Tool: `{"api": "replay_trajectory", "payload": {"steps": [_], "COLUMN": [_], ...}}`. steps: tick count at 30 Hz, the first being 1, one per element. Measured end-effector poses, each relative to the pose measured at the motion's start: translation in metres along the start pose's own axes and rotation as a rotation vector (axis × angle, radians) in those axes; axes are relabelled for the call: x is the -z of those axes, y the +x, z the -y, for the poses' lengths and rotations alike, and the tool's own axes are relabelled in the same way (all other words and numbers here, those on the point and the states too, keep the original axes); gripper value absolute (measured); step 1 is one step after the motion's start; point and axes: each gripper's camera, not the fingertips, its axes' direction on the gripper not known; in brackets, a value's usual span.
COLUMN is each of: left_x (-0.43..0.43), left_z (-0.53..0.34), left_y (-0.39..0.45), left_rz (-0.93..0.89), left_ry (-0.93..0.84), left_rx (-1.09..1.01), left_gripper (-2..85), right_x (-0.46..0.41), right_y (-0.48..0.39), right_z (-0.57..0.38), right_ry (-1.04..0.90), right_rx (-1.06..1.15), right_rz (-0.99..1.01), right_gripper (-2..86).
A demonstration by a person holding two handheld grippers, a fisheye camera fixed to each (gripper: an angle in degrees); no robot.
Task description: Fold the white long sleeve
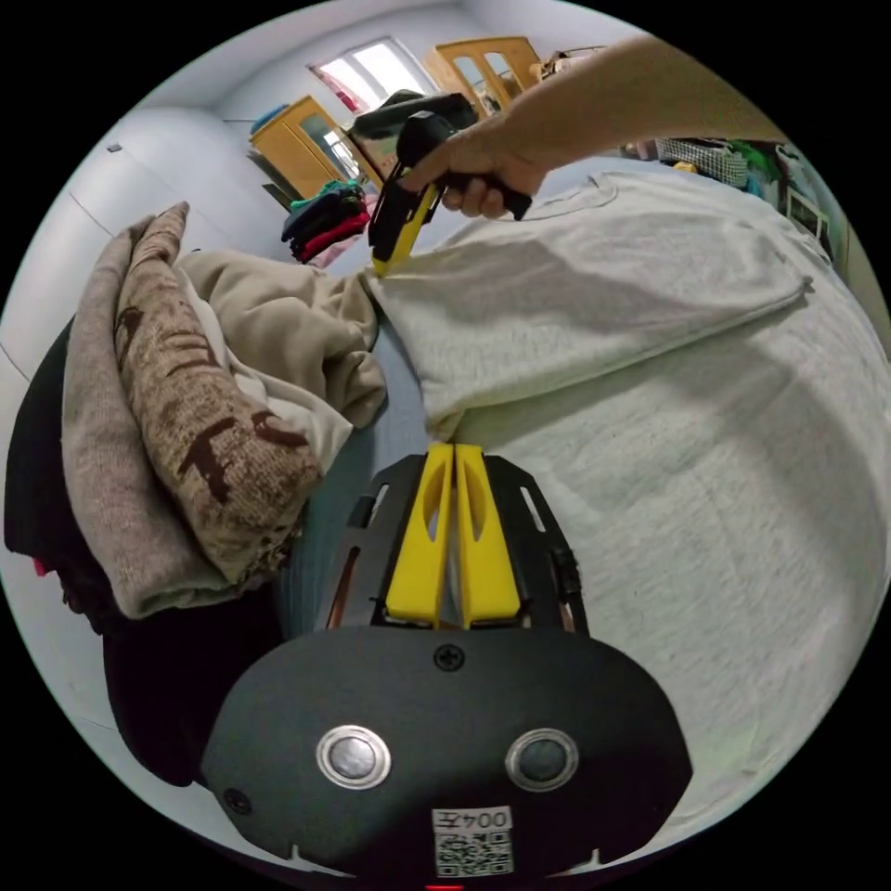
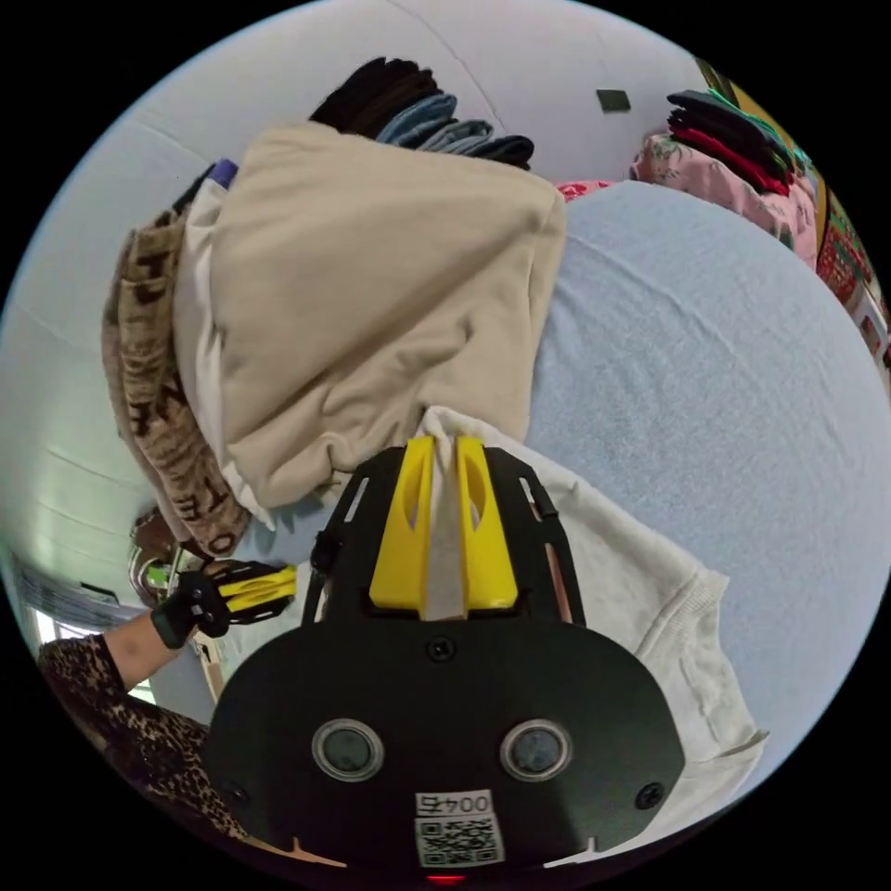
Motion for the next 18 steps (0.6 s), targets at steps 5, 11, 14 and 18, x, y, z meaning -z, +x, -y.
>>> {"api": "replay_trajectory", "payload": {"steps": [5,11,14,18], "left_x": [0.065,0.083,0.031,-0.008], "left_z": [-0.017,0.016,0.037,0.038], "left_y": [-0.024,-0.028,-0.022,-0.021], "left_rz": [0.024,-0.066,-0.077,-0.103], "left_ry": [0.072,0.187,0.081,-0.047], "left_rx": [0.126,0.268,0.292,0.306], "left_gripper": [0.8,0.6,0.6,0.4], "right_x": [0.137,0.26,0.292,0.288], "right_y": [-0.005,0.029,0.06,0.064], "right_z": [-0.121,-0.371,-0.481,-0.527], "right_ry": [0.191,0.243,0.318,0.318], "right_rx": [0.003,-0.262,-0.468,-0.535], "right_rz": [0.067,-0.117,-0.096,-0.113], "right_gripper": [13.2,12.5,11.6,11.5]}}
